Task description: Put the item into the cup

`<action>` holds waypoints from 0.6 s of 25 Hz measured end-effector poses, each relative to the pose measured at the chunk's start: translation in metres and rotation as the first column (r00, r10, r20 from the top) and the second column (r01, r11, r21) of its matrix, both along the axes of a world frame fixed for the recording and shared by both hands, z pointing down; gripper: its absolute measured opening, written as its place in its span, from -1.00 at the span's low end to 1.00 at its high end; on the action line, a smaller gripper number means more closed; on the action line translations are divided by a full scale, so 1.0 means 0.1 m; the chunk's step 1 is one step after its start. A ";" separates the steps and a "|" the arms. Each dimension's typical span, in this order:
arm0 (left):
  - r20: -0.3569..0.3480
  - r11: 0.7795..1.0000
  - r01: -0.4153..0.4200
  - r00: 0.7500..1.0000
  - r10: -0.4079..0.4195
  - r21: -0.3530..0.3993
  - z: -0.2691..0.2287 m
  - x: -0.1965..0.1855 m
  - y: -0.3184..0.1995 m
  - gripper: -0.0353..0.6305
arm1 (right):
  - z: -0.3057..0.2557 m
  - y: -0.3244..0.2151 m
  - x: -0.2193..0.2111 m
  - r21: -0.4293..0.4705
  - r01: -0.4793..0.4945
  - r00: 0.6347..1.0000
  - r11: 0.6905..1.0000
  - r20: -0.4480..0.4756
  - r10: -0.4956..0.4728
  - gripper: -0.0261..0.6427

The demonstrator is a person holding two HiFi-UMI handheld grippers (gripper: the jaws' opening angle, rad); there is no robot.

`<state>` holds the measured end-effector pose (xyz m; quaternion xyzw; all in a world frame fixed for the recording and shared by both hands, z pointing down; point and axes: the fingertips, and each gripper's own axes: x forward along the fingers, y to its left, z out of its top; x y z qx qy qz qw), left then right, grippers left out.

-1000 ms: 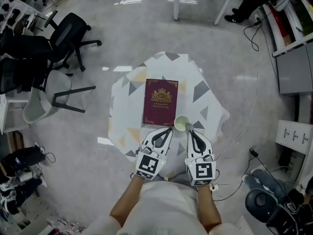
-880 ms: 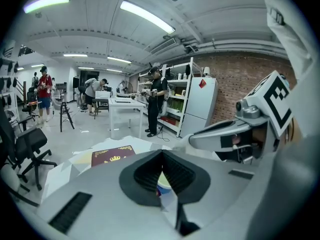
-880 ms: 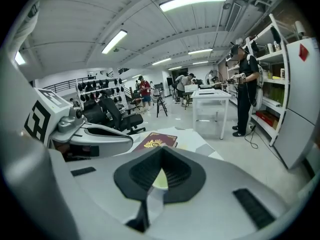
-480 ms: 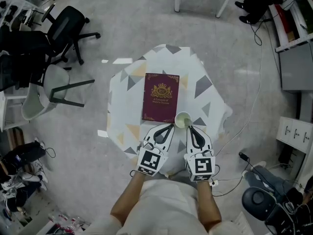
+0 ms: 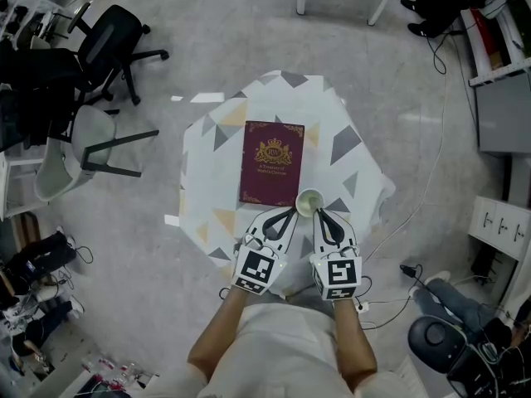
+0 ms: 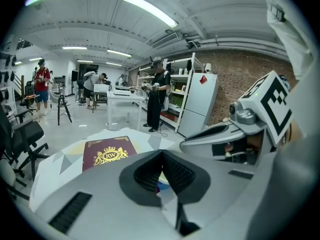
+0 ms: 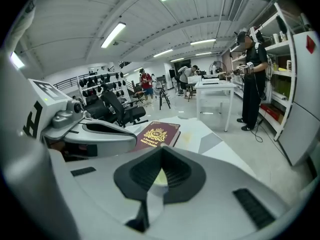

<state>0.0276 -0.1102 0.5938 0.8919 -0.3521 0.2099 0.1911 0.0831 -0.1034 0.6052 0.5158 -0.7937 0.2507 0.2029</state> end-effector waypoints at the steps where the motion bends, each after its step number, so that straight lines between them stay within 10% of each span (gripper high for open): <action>1: 0.000 1.000 -0.001 1.000 0.001 -0.002 0.01 0.00 0.00 -0.86 | 0.02 -0.01 0.00 -0.004 0.004 1.000 1.000 -0.001 -0.004 -0.90; 15: 0.020 0.999 -0.016 1.000 0.017 -0.038 0.19 0.02 0.00 -0.86 | 0.30 -0.02 -0.08 -0.105 0.056 0.998 0.993 -0.035 -0.060 -0.90</action>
